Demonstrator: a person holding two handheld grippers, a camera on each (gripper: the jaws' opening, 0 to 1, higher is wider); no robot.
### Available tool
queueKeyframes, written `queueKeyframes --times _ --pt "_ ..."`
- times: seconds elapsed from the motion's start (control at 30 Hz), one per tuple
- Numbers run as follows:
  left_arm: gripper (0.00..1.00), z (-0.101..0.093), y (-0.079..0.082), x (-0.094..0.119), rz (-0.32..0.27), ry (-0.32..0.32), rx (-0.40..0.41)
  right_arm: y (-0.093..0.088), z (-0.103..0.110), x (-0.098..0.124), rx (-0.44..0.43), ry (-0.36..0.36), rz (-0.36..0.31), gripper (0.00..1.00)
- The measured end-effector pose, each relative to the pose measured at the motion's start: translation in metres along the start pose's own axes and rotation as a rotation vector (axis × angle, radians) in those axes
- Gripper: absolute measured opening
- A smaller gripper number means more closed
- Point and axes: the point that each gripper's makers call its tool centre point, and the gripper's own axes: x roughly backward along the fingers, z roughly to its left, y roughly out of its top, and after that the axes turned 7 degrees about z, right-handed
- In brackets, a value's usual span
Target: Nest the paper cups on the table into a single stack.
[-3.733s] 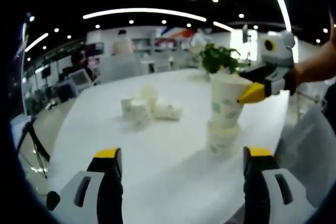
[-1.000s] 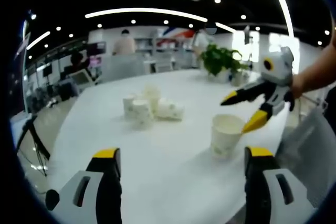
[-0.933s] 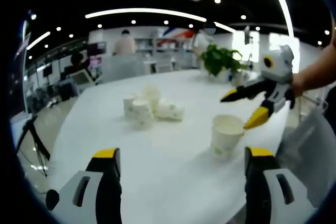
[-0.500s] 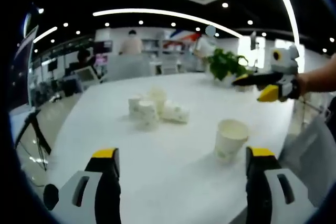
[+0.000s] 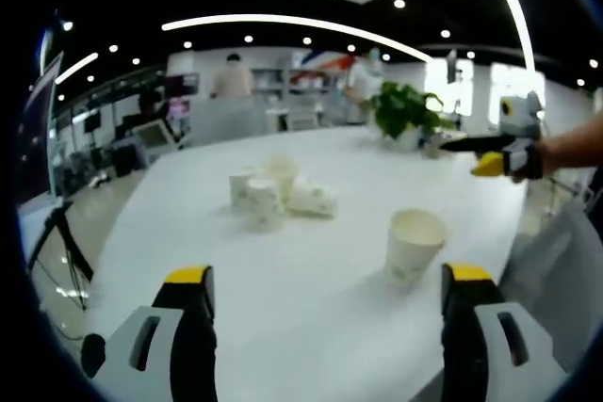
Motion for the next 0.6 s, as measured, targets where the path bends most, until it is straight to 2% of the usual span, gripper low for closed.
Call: queueKeyframes --times 0.27,0.4,0.6 --pt "0.99 0.013 0.004 0.003 -0.023 0.035 0.059 -0.013 -0.015 0.014 -0.017 -0.037 0.005 0.96" --pt "0.99 0.01 0.003 0.002 -0.017 0.036 0.043 -0.015 -0.025 0.021 0.0 -0.073 -0.021 1.0" --pt "0.99 0.011 0.003 0.001 -0.011 0.04 0.032 -0.023 -0.032 0.027 -0.001 -0.101 -0.018 1.0"
